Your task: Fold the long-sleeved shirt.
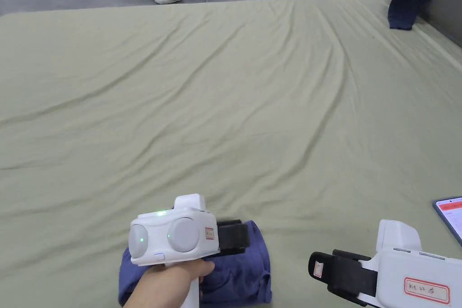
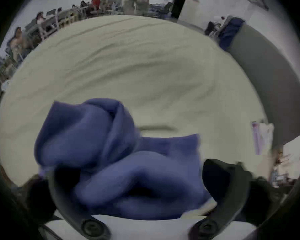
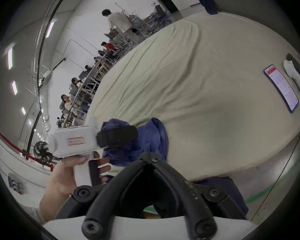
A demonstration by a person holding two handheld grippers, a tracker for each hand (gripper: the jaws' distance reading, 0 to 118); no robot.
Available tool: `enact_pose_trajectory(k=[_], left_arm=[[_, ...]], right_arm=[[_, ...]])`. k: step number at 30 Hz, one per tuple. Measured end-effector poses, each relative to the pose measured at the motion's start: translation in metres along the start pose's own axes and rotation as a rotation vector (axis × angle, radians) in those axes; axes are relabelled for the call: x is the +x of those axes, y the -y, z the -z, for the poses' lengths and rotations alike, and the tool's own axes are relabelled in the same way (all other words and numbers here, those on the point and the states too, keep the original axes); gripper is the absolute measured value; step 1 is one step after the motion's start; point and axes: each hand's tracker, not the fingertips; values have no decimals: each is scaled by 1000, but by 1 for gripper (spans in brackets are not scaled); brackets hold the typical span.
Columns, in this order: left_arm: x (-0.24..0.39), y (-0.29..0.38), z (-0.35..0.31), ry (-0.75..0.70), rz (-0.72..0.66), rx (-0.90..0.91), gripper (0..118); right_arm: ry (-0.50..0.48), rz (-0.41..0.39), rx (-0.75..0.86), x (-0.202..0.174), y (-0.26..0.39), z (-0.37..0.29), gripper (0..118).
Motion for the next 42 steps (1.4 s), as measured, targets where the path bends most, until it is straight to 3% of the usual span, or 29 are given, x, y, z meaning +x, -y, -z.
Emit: enact_pose_trajectory(k=[5,9,10,11,12,13,14,16,18,22,32,34,38,42], left_arm=[[-36,-4,-76,362,-291,178,115],[-98,-11,-118,327,-430,257,110],[-109,-12,-120,233,-412,275,92],[-115,-15,-117,108,-342,273,54],[-109,-17,-111,-56,-246,245,1],[-103,-15,-98,-248,-160,194,5],[-91,-10,-80,-303,-85,168,5],[-73,1,-43,-186,22,91,5],[-38,16,-15,-71,43,27,5],[24,40,18,-179,267,85,4],[85,52,29,-168,352,107,4],[88,47,18,-61,279,98,4],[79,30,-29,395,153,63,4],[9,-1,-91,467,27,185,5]], right_arm=[[-25,39,11,8,-1,-4,2],[-43,54,12,11,-4,-2,2],[-44,54,12,11,-5,-1,2],[-43,55,11,11,-5,0,2],[-44,56,12,11,-6,1,2],[-45,59,12,11,-6,2,2],[-48,61,13,11,-7,3,2],[-52,68,14,10,-7,3,2],[-47,77,25,11,-7,0,2],[11,76,30,16,-6,-9,2],[118,96,69,36,-9,-29,2],[115,102,81,37,-12,-32,2],[114,118,156,34,-25,-41,2],[107,107,213,11,-42,-30,2]])
